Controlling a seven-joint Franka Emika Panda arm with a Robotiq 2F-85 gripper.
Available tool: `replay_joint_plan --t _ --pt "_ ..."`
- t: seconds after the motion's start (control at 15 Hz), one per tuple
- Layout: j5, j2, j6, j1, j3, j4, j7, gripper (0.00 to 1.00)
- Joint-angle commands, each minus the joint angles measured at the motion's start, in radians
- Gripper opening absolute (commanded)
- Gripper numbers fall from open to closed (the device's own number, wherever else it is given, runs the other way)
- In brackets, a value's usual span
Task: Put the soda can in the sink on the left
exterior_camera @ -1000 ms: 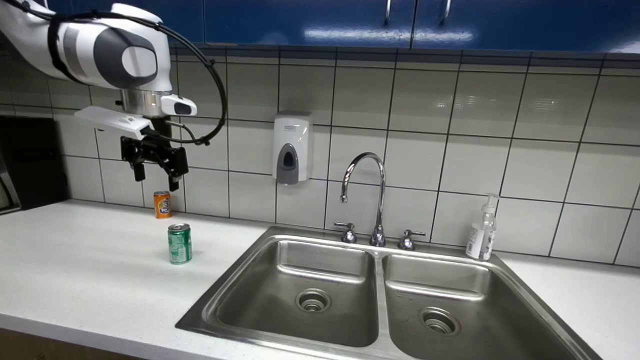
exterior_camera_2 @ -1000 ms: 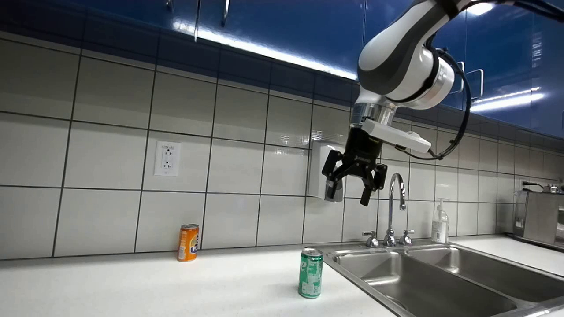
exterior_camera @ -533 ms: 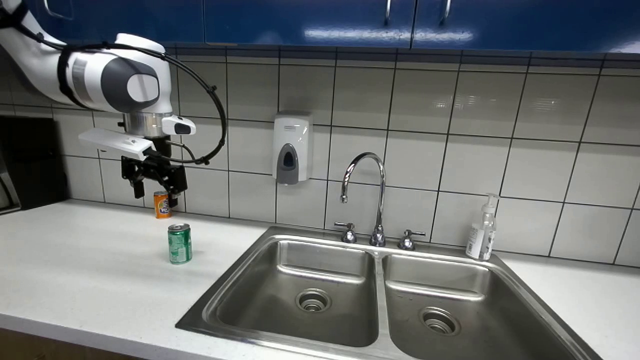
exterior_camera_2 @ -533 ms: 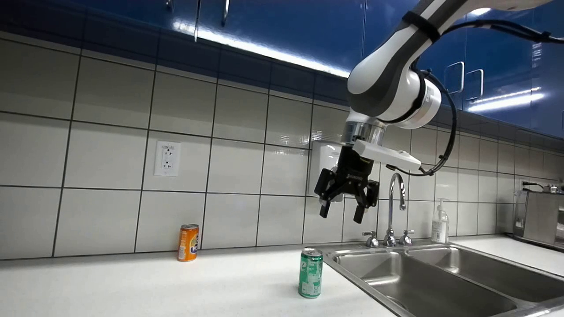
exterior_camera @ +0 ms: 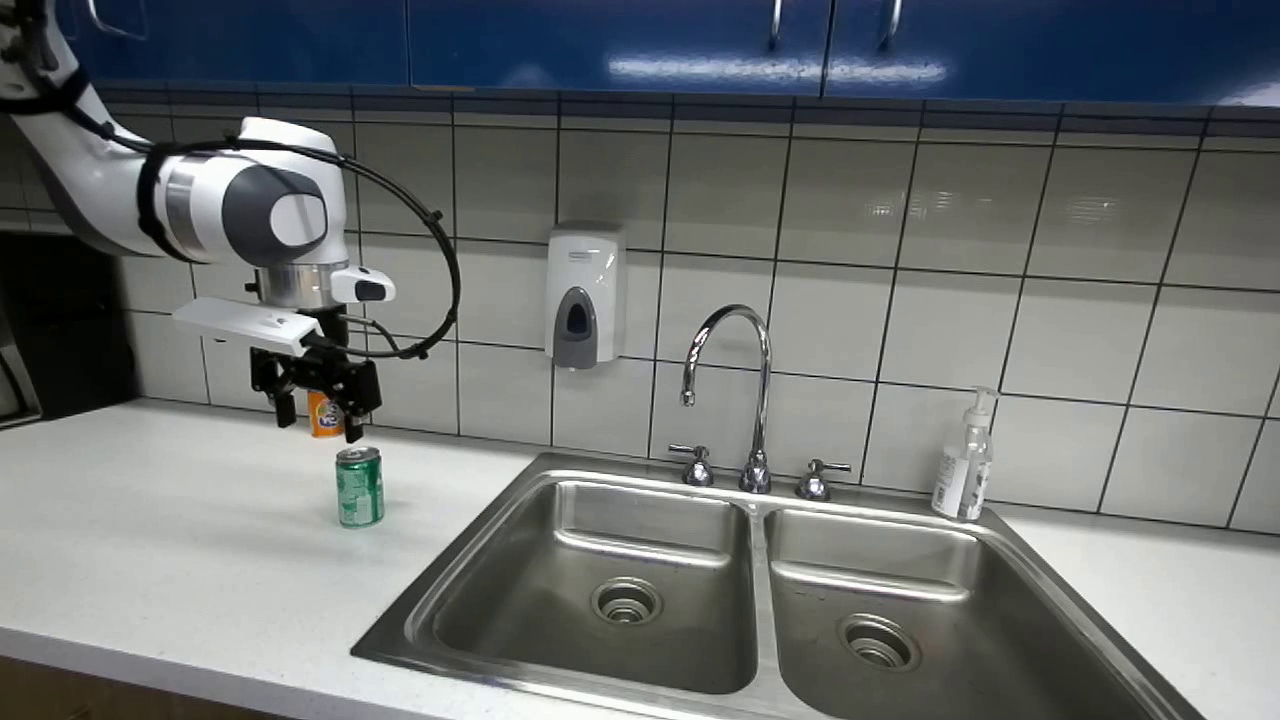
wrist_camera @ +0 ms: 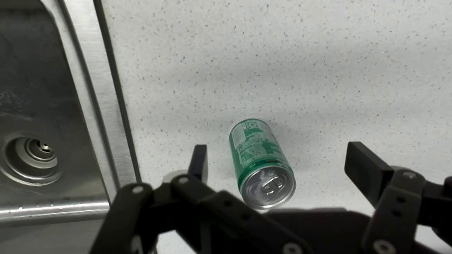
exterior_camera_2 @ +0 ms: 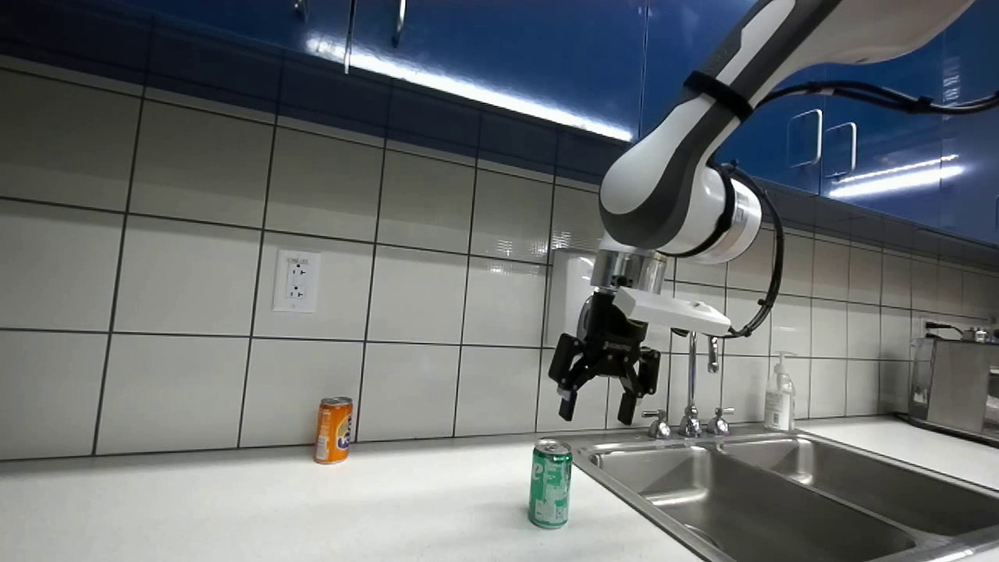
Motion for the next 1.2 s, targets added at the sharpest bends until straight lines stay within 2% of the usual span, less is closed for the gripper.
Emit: replay_joint_plan --t 0.0,1.13 --pt "-0.040 0.072 0.037 -0.002 0.011 0.044 0.024 1.00" --pt "-0.099 0.294 0.068 0.012 -0.003 0.202 0.027 1.00"
